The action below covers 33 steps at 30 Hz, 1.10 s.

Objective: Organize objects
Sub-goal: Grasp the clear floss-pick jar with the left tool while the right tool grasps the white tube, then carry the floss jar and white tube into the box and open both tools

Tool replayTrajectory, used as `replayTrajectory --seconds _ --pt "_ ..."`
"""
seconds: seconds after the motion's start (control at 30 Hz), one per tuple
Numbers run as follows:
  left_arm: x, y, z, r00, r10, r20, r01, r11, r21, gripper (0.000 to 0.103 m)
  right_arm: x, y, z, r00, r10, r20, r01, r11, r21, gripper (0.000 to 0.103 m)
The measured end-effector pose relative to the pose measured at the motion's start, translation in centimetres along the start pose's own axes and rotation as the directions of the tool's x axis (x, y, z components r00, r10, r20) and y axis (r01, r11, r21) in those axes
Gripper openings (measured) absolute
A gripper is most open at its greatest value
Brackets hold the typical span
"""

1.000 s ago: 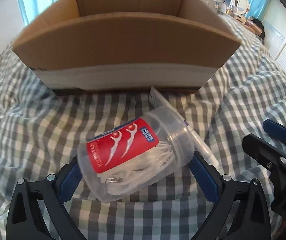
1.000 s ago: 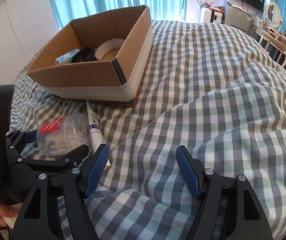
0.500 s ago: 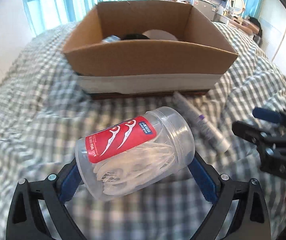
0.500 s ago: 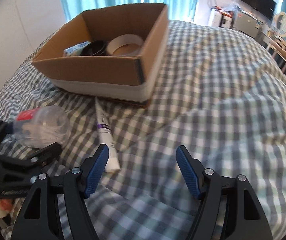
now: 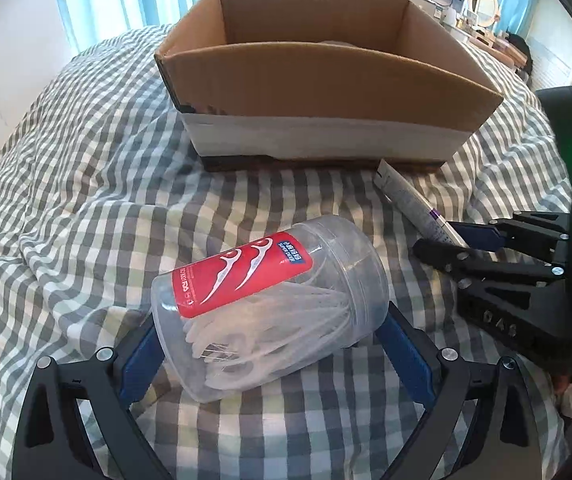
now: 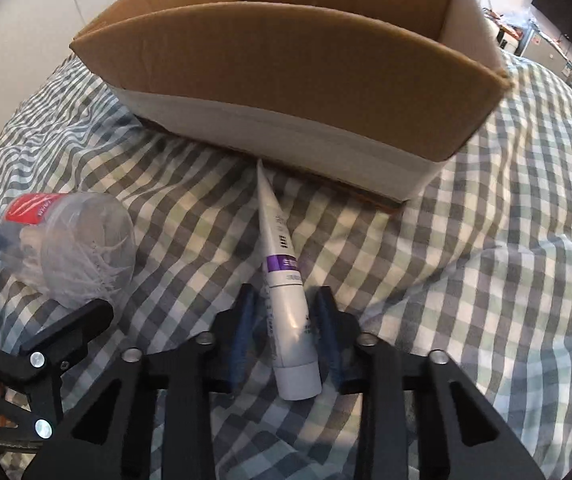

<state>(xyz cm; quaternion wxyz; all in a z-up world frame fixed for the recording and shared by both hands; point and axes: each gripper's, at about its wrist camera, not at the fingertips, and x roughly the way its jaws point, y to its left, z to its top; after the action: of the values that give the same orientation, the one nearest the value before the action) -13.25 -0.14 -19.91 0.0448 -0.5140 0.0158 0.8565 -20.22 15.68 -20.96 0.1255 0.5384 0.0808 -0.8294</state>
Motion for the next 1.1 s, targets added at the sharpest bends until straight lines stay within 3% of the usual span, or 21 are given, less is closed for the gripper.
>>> replayTrajectory --seconds 0.47,1.1 --pt "-4.0 -1.2 -1.2 0.999 0.023 0.046 -0.023 1.000 0.000 0.097 -7.6 2.2 -3.3 0.982 -0.063 0.180 0.060 0.998 0.018 0.019" --pt "-11.8 -2.0 -2.3 0.979 0.038 0.201 -0.039 0.999 0.001 0.096 -15.8 2.7 -7.2 0.951 -0.067 0.303 0.052 0.997 0.058 0.019"
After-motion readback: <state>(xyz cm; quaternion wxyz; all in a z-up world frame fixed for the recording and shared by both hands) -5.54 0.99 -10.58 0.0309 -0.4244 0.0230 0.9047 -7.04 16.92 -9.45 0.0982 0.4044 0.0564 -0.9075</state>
